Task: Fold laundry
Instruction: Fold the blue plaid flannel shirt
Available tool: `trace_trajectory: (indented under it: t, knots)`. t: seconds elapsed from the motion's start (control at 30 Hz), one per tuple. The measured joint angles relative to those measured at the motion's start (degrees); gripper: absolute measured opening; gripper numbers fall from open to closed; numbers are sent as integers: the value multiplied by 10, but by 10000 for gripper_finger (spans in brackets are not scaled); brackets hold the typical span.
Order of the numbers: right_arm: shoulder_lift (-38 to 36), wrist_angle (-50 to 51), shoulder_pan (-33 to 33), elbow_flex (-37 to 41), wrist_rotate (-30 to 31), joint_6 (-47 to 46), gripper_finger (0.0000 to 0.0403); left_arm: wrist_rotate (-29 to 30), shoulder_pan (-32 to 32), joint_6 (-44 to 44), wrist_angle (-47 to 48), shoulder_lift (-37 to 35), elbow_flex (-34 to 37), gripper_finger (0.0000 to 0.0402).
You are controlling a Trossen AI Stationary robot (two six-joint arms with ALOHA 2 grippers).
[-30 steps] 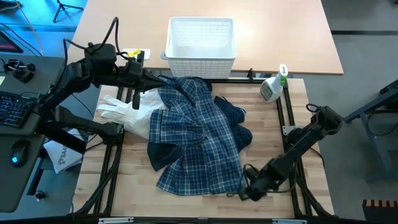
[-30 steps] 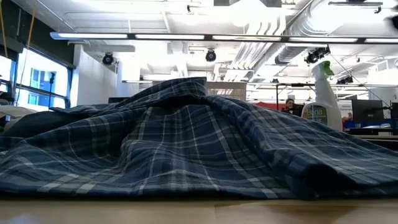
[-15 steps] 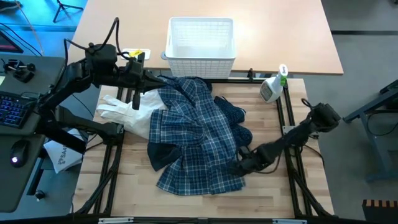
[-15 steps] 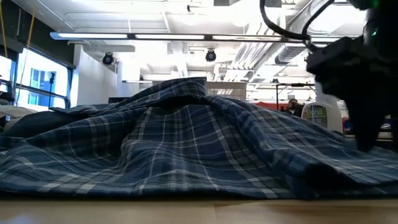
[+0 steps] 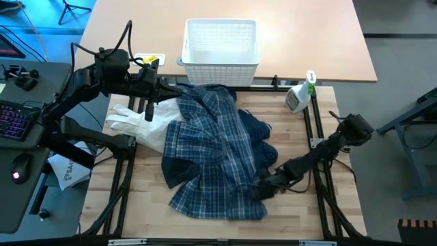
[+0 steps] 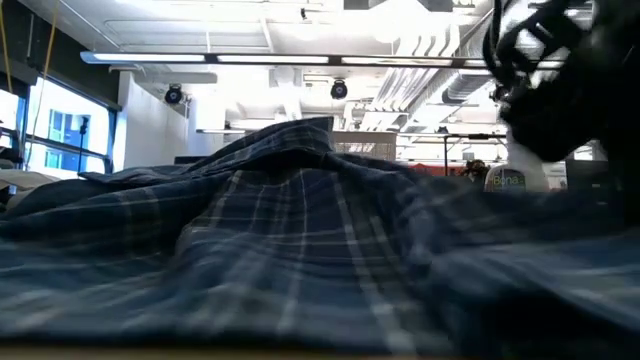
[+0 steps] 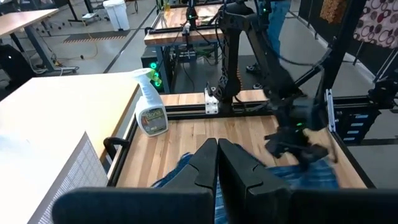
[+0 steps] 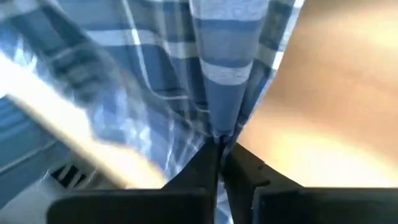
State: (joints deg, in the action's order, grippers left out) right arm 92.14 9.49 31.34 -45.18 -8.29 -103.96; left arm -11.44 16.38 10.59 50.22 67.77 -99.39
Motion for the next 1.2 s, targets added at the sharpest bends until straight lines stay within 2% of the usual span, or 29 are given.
trace_trajectory:
  t: [0.1,0.2,0.33,0.43,0.53,0.67,0.73,0.8,1.0,1.13,1.2]
  knots:
    - [-2,69,30,-44,-84,-74,6,0,0,0,2,0,0,0]
    - [-3,124,67,-86,-129,-161,7,0,0,0,11,0,0,1]
    - [-4,125,107,-99,-131,-242,3,12,1,-1,42,3,0,1]
    - [-4,126,128,-81,-119,-270,4,66,1,-38,88,10,0,1]
    - [-4,127,134,-58,-115,-269,5,113,6,-80,158,25,-1,1]
    - [-4,126,122,-38,-118,-220,10,178,26,-156,257,61,3,11]
    - [-6,126,116,-33,-128,-187,22,190,38,-189,276,73,22,25]
    - [-18,129,112,-30,-127,-169,45,177,50,-213,275,77,59,44]
    - [-123,212,111,-30,-42,-155,150,133,81,-281,197,74,190,114]
    - [-238,286,102,-30,56,-107,205,132,98,-347,80,82,246,147]
    - [-293,320,91,-30,127,-67,222,132,105,-367,40,104,256,155]
